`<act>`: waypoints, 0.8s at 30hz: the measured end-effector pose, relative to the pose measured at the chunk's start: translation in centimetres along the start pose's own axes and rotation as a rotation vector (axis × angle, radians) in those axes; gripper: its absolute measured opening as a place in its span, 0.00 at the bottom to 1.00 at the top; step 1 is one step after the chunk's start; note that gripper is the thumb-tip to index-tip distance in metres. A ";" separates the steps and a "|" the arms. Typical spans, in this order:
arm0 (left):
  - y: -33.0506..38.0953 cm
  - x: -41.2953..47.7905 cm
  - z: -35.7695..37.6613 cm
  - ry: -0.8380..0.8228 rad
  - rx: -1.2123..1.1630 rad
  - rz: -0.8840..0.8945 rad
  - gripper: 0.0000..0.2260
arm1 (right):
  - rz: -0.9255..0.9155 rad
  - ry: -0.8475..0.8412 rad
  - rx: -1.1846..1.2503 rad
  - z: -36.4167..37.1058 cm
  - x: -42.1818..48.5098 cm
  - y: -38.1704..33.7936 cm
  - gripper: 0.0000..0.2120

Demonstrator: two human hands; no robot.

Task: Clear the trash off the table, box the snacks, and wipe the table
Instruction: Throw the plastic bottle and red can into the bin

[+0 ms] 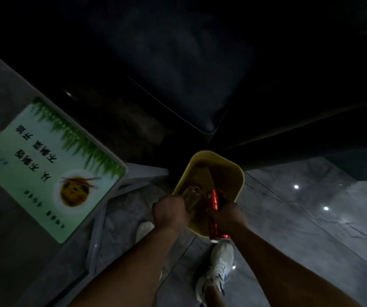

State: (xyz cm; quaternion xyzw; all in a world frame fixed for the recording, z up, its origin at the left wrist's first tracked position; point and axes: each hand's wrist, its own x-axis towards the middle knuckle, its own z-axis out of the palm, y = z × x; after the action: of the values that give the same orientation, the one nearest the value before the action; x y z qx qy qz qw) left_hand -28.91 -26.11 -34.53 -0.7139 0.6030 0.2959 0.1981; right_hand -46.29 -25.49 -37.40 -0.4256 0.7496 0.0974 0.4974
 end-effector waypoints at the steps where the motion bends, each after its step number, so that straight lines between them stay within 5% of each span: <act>1: 0.1 0.3 0.4 0.003 0.010 -0.005 0.17 | -0.010 0.008 -0.012 0.3 0.5 0.1 0.24; 6: 0.6 0.9 1.9 -0.034 -0.038 -0.019 0.25 | -0.012 0.052 0.005 1.1 2.0 0.6 0.32; 11: 0.7 -0.2 1.9 -0.032 0.015 0.059 0.22 | -0.080 0.075 -0.072 1.5 2.0 1.9 0.23; 24: 1.1 -0.8 1.6 -0.041 0.180 0.168 0.20 | -0.145 0.040 -0.178 2.5 1.6 2.2 0.22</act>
State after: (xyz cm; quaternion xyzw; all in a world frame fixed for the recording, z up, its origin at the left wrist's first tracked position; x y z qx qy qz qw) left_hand -30.35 -24.65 -35.13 -0.6341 0.6806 0.2706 0.2481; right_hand -46.52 -23.57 -40.59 -0.5231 0.7150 0.1189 0.4483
